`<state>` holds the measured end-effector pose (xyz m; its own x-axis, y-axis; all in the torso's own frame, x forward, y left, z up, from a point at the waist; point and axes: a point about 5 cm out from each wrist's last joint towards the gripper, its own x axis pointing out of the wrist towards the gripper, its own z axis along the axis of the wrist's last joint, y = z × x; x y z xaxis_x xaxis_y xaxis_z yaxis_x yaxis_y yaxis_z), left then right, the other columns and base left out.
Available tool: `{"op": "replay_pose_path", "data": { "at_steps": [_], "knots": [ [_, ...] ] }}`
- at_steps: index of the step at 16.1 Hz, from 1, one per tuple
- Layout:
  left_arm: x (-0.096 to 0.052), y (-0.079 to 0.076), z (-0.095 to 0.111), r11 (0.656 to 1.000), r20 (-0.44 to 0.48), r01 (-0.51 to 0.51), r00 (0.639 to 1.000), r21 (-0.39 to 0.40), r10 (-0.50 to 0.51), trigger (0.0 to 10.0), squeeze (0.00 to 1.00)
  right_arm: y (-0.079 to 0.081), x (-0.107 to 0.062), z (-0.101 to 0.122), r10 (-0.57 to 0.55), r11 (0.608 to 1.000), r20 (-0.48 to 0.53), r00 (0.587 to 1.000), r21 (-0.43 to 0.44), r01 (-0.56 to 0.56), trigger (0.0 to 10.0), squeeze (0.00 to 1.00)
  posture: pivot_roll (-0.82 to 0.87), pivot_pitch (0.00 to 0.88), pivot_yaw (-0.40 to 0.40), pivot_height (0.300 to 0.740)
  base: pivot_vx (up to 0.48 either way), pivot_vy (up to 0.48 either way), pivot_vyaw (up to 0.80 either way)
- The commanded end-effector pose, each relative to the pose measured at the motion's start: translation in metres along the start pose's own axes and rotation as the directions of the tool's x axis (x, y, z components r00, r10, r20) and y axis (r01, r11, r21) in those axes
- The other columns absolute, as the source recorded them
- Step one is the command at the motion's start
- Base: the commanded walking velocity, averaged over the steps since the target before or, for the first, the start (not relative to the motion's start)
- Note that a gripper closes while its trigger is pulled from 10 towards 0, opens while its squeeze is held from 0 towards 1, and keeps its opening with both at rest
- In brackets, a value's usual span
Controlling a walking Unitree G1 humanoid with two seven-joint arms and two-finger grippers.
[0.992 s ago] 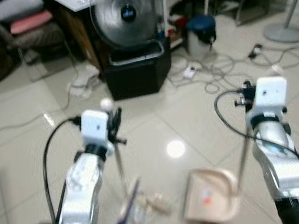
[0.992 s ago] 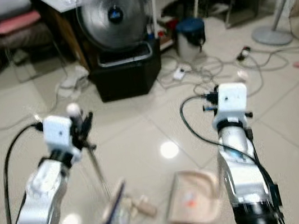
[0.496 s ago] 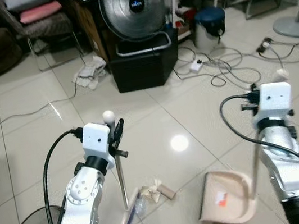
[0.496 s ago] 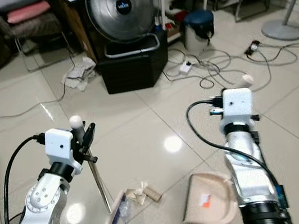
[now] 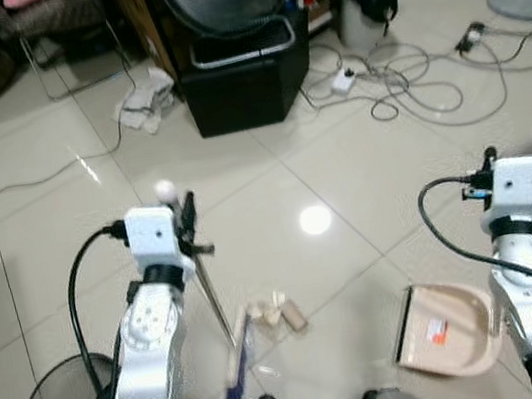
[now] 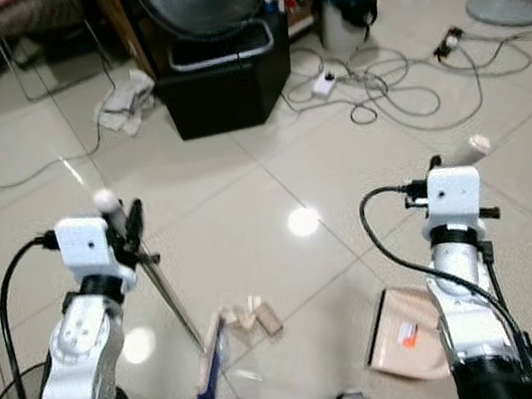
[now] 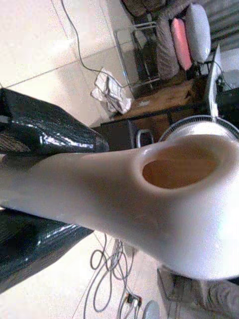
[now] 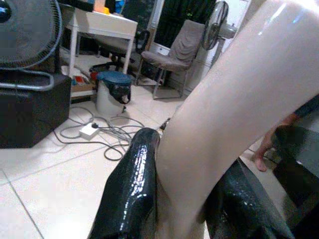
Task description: Sweep floor
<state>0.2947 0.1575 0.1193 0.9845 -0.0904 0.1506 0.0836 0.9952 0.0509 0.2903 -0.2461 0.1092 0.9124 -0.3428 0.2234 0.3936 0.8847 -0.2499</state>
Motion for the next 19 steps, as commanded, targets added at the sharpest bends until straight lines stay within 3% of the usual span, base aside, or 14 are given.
{"op": "replay_pose_path", "data": {
  "at_steps": [1, 4, 6, 10, 13, 16, 19],
  "knots": [
    [-0.002, 0.005, -0.005, 0.999, -0.015, -0.038, 0.999, -0.02, 0.038, 10.0, 0.0, 0.005, 0.004, 0.008, 0.008, 0.999, 0.071, 0.997, 0.034, -0.01, 10.0, 0.0, 0.09, 0.269, 0.098, 0.74, 0.0, 0.0, 0.0],
    [0.005, 0.005, -0.002, 0.995, -0.016, -0.044, 0.999, -0.093, 0.043, 10.0, 0.0, 0.028, 0.009, 0.014, 0.064, 0.996, 0.127, 0.99, 0.056, -0.072, 10.0, 0.0, 0.12, 0.277, 0.12, 0.74, 0.0, 0.0, 0.0],
    [0.01, -0.002, 0.0, 0.988, -0.014, -0.03, 1.0, -0.153, 0.028, 10.0, 0.0, 0.056, 0.009, 0.019, 0.147, 0.985, 0.17, 0.974, 0.066, -0.16, 10.0, 0.0, 0.14, 0.287, 0.126, 0.74, 0.0, 0.0, 0.0],
    [0.015, -0.012, 0.004, 0.979, -0.009, -0.006, 1.0, -0.204, 0.004, 10.0, 0.0, 0.085, -0.005, 0.006, 0.244, 0.967, 0.131, 0.961, 0.048, -0.252, 10.0, 0.0, 0.17, 0.294, 0.133, 0.74, 0.0, 0.0, 0.0],
    [0.021, -0.026, 0.013, 0.948, 0.013, 0.027, 1.0, -0.317, -0.024, 10.0, 0.0, 0.106, -0.017, 0.006, 0.293, 0.947, 0.135, 0.947, 0.097, -0.307, 10.0, 0.0, 0.17, 0.294, 0.141, 0.74, 0.0, 0.0, 0.0],
    [0.026, -0.054, 0.03, 0.886, 0.082, 0.193, 0.981, -0.42, -0.175, 10.0, 0.0, 0.114, -0.024, 0.005, 0.309, 0.938, 0.144, 0.94, 0.116, -0.326, 10.0, 0.0, 0.18, 0.29, 0.144, 0.74, 0.0, 0.0, 0.0],
    [0.024, -0.065, 0.034, 0.863, 0.109, 0.287, 0.958, -0.417, -0.266, 10.0, 0.0, 0.112, -0.025, 0.002, 0.302, 0.941, 0.132, 0.944, 0.117, -0.318, 10.0, 0.0, 0.17, 0.284, 0.145, 0.74, 0.0, 0.0, 0.0]
  ]
}}
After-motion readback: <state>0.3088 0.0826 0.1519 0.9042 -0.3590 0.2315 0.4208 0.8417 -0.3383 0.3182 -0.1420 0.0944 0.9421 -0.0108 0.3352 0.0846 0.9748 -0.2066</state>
